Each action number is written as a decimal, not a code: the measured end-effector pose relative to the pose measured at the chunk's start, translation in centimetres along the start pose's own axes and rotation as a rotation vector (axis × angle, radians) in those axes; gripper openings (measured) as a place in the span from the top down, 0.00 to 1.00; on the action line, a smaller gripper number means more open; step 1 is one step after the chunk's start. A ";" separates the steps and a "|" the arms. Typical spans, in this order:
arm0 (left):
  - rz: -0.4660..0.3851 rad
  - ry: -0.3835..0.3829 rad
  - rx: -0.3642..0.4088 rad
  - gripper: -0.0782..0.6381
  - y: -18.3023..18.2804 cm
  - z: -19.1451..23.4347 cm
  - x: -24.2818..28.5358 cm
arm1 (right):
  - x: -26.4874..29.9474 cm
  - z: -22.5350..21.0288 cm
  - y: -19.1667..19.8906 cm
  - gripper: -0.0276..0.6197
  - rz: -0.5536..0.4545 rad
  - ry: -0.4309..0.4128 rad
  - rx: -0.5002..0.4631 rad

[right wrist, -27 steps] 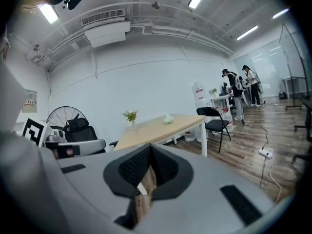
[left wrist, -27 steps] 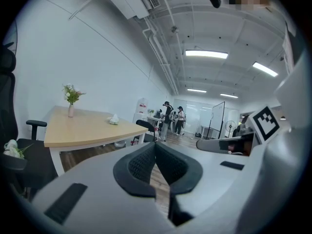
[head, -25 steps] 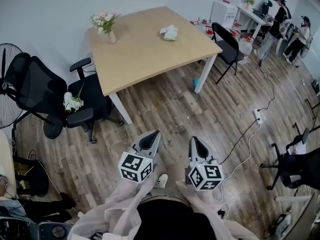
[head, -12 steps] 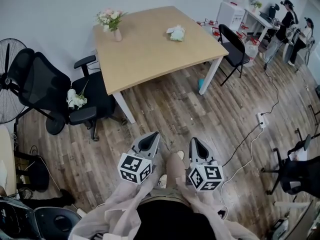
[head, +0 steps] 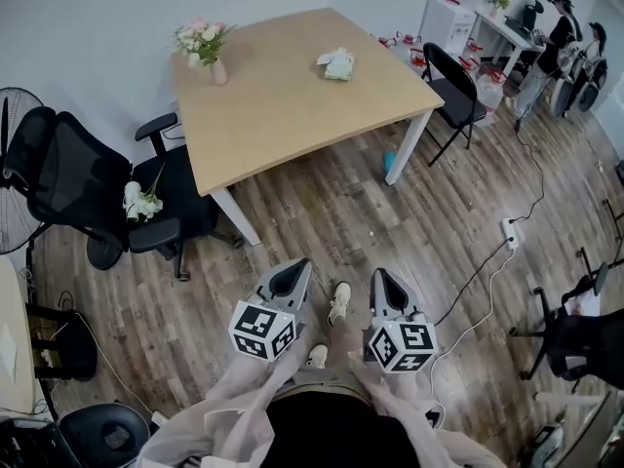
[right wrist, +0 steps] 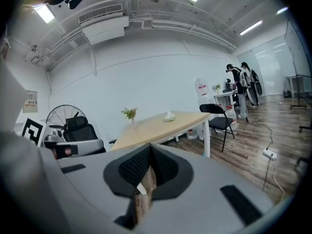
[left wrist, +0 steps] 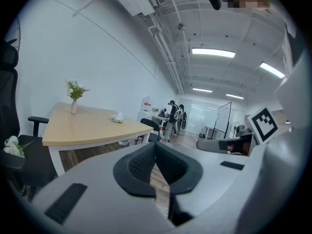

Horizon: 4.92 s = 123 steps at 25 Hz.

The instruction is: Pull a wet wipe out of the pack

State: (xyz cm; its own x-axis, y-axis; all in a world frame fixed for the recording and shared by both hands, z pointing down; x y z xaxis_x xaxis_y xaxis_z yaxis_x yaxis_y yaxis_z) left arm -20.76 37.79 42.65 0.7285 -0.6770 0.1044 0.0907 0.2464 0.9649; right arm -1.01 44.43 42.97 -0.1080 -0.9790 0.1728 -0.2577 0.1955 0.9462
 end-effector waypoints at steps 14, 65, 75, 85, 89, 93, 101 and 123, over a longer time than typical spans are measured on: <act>-0.001 -0.002 0.018 0.88 -2.4 3.1 8.9 | 9.0 -4.0 -2.8 0.94 0.010 -0.027 0.007; 0.019 -0.082 -0.015 0.88 -3.4 8.3 26.3 | 24.7 -13.8 -6.2 0.94 0.091 -0.125 0.027; 0.022 -0.068 -0.011 0.88 -4.2 10.3 29.9 | 28.2 -15.3 -7.0 0.94 0.085 -0.101 0.035; 0.017 -0.086 -0.023 0.88 -6.2 13.8 35.3 | 34.8 -17.0 -9.4 0.94 0.091 -0.107 0.026; 0.014 -0.086 -0.024 0.88 -7.5 15.5 37.6 | 37.5 -17.6 -10.7 0.94 0.085 -0.101 0.027; 0.011 -0.084 -0.024 0.88 -8.7 17.3 39.8 | 40.2 -18.1 -11.9 0.94 0.081 -0.092 0.024; 0.003 -0.071 -0.032 0.88 -10.8 20.5 45.3 | 45.9 -19.6 -14.2 0.94 0.081 -0.069 0.023; 0.024 -0.042 -0.037 0.88 -12.4 28.5 53.3 | 57.2 -20.2 -15.5 0.94 0.103 -0.063 0.014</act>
State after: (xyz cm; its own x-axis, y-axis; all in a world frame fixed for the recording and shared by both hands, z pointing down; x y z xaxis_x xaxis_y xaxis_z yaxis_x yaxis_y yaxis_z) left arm -2.41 -21.09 43.15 0.7015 -0.6991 0.1385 0.0991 0.2882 0.9524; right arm 16.24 -15.75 43.70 -0.1950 -0.9483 0.2506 -0.2556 0.2958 0.9204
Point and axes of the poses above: the fingertips, and each gripper's own axes: x forward along the fingers, z to its left, y out of its underside, the point moved 7 cm from there along -x, backward along the fingers, and after that the axes turned 6 degrees about -z, right-handed, at the moved point
